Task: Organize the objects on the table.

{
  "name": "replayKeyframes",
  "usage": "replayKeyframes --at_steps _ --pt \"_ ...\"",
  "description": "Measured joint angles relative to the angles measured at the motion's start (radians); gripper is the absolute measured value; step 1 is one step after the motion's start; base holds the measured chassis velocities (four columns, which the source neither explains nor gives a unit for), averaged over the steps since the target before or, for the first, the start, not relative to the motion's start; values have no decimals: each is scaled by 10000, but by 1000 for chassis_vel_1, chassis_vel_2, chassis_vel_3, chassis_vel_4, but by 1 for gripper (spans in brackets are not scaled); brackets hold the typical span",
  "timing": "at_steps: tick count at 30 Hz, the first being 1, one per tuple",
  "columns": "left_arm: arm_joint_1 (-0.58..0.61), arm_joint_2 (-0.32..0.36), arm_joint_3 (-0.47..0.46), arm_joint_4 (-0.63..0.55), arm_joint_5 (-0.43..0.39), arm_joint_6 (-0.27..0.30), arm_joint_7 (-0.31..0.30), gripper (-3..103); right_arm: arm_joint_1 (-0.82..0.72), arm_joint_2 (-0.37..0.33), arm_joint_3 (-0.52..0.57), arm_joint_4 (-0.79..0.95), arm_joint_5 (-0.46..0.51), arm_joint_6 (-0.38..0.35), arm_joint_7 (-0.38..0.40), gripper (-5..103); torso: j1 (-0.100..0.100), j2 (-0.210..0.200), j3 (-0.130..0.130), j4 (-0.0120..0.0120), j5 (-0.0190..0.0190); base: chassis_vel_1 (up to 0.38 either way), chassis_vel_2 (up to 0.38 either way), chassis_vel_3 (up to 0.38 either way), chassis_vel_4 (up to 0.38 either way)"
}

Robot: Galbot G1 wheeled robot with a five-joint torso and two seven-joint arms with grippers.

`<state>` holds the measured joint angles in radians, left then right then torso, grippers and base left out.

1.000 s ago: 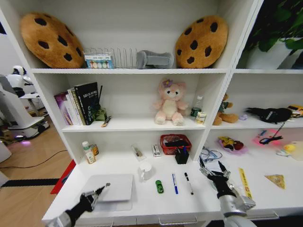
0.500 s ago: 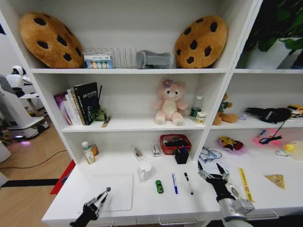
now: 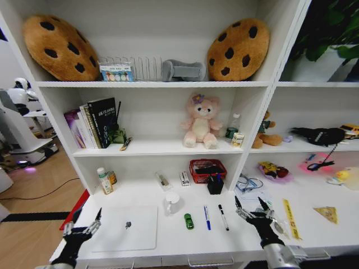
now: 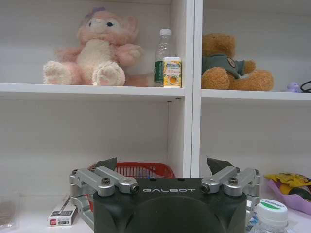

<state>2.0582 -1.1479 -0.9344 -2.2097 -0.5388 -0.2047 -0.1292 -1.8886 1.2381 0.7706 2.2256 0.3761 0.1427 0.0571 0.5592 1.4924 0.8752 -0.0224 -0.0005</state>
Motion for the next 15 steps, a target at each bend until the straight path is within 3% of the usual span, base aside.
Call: replayKeyframes --at_steps 2,4,9,15 --pt "43 19 -401 5 -312 -26 0 94 -108 -101 10 53 -101 100 -35 100 0 0 0 0 1 0 0 0 0" --pt "104 22 -1257 33 -1145 -57 -31 100 -336 -230 -22 116 -314 280 -89 100 0 0 0 -1 1 0 0 0 0" --pt "40 -65 -1730 207 -1680 -81 -159 100 -377 -197 -182 94 -381 332 -103 100 0 0 0 0 0 0 0 0 0" --pt "14 -86 -1738 237 -1712 29 -207 100 -313 -156 -428 137 -267 324 -164 100 0 0 0 1 0 0 0 0 0"
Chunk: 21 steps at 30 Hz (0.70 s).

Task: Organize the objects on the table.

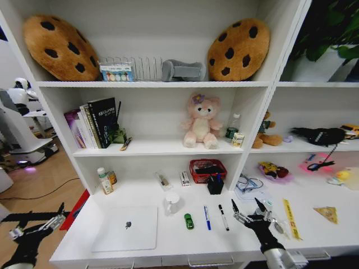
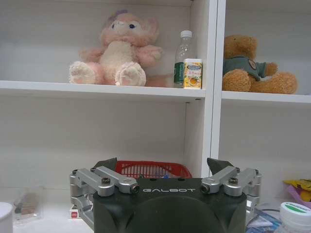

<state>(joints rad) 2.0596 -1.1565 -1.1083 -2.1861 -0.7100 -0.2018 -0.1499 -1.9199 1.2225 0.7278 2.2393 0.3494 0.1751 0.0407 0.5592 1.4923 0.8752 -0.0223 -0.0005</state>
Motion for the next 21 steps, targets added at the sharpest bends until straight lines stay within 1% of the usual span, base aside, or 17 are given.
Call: replayKeyframes --at_steps 6,7,8,9,11,12,14,15,17,18,20,21 --pt "-2 11 27 4 15 11 -1 100 -135 57 -380 34 189 104 -259 100 0 0 0 0 0 0 0 0 0" --pt "-2 12 29 4 18 11 -1 100 -176 62 -439 34 174 145 -305 100 0 0 0 0 0 0 0 0 0" --pt "-2 16 40 4 31 14 -1 100 -344 105 -713 -16 -26 342 -485 100 0 0 0 0 -1 0 0 0 0" --pt "-2 16 40 4 31 14 -1 100 -344 105 -713 -16 -26 342 -485 100 0 0 0 0 -1 0 0 0 0" --pt "-3 20 51 5 40 17 -1 100 -510 223 -1128 -280 -646 664 -677 100 0 0 0 -1 -1 0 0 0 0" --pt "-3 20 51 5 40 17 -1 100 -510 223 -1128 -280 -646 664 -677 100 0 0 0 -1 -1 0 0 0 0" --pt "-3 25 57 5 47 18 -1 100 -584 344 -1620 -679 -1271 840 -705 100 0 1 0 -1 1 0 0 0 0" --pt "-3 25 57 5 47 18 -1 100 -584 344 -1620 -679 -1271 840 -705 100 0 1 0 -1 1 0 0 0 0" --pt "-3 28 63 5 53 22 -2 100 -585 347 -2138 -1151 -1736 884 -671 100 0 0 -1 -1 2 0 0 0 0" --pt "-3 28 63 5 53 22 -2 100 -585 347 -2138 -1151 -1736 884 -671 100 0 0 -1 -1 2 0 0 0 0" --pt "-3 32 67 5 60 25 -1 100 -459 136 -2626 -1579 -2170 922 -655 100 0 0 0 -1 1 0 0 0 0" --pt "-3 32 67 5 60 25 -1 100 -459 136 -2626 -1579 -2170 922 -655 100 0 0 0 -1 1 0 0 0 0"
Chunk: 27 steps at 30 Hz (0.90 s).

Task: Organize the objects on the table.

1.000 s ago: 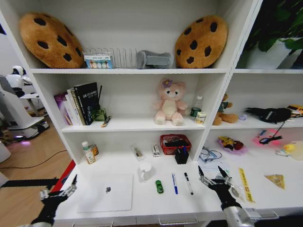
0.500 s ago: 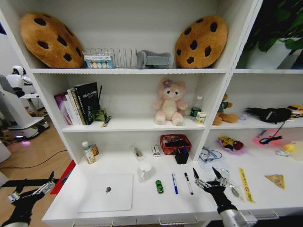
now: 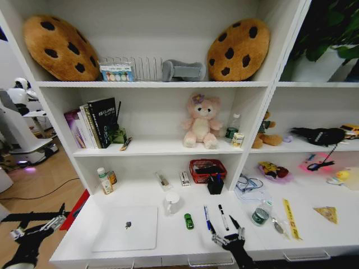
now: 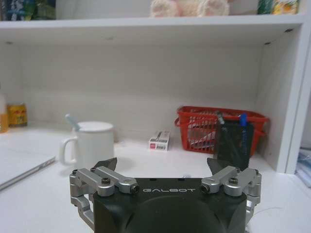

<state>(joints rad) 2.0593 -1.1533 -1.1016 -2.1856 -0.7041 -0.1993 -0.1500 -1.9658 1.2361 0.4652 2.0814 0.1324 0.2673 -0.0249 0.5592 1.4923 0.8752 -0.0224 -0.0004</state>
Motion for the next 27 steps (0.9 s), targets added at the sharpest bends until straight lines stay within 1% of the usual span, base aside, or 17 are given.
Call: replayKeyframes --at_steps 5,7,9,10,12,15,18,23,27 --pt "0 3 4 0 7 4 0 100 581 -201 -667 -494 -223 -48 -23 100 0 0 0 0 0 0 0 0 0" --pt "0 4 7 0 9 5 1 100 999 -160 -1066 -785 -243 -191 -22 100 0 0 0 1 -1 0 0 0 0" --pt "0 5 7 -1 10 5 1 100 1099 -138 -1185 -861 -251 -226 -21 100 0 0 1 1 0 0 0 0 0" --pt "0 6 9 -1 12 5 1 100 1342 -71 -1503 -1100 -303 -329 -1 100 0 0 1 1 -1 0 0 0 0" --pt "0 8 10 -1 13 5 1 100 1550 39 -1763 -1331 -445 -369 39 100 0 0 1 2 0 0 0 0 0" --pt "0 9 11 -1 15 5 1 100 1647 113 -1856 -1469 -509 -377 72 100 0 0 0 1 -1 0 0 0 0" --pt "0 10 16 -1 18 5 3 100 2196 456 -1881 -2014 -744 -383 181 100 0 0 0 1 0 0 0 0 0" --pt "0 10 15 -2 18 6 4 100 2430 496 -1918 -2121 -722 -461 214 100 1 0 0 1 0 0 0 0 0" --pt "0 10 17 -2 18 6 8 100 2775 554 -2098 -2364 -469 -684 258 100 0 0 1 0 0 0 0 0 0"
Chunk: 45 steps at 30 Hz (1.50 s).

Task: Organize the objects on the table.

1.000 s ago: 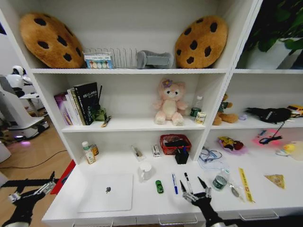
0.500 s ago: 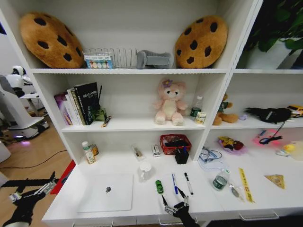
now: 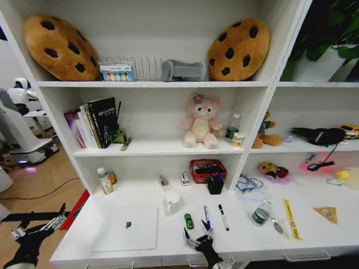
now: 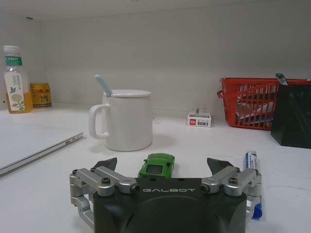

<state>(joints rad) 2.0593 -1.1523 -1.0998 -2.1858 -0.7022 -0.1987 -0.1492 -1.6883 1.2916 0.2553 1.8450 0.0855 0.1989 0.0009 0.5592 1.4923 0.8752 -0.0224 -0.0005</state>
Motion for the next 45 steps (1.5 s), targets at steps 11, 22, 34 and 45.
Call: replayKeyframes --at_steps 11,22,34,45 --pt "0 1 0 0 1 -1 1 100 770 131 -302 -721 196 -160 128 85 1 0 0 0 2 0 0 0 0" --pt "0 0 0 0 1 -2 1 100 770 105 -240 -690 184 -181 174 41 0 0 0 0 1 0 0 0 0" --pt "0 1 1 0 2 -2 1 100 -1011 198 862 1287 595 -299 227 36 0 -1 0 0 2 0 0 0 0" --pt "0 2 1 -1 2 -3 2 100 -1516 -671 2790 6049 3037 -2312 719 36 0 0 -1 -2 5 0 0 0 0"
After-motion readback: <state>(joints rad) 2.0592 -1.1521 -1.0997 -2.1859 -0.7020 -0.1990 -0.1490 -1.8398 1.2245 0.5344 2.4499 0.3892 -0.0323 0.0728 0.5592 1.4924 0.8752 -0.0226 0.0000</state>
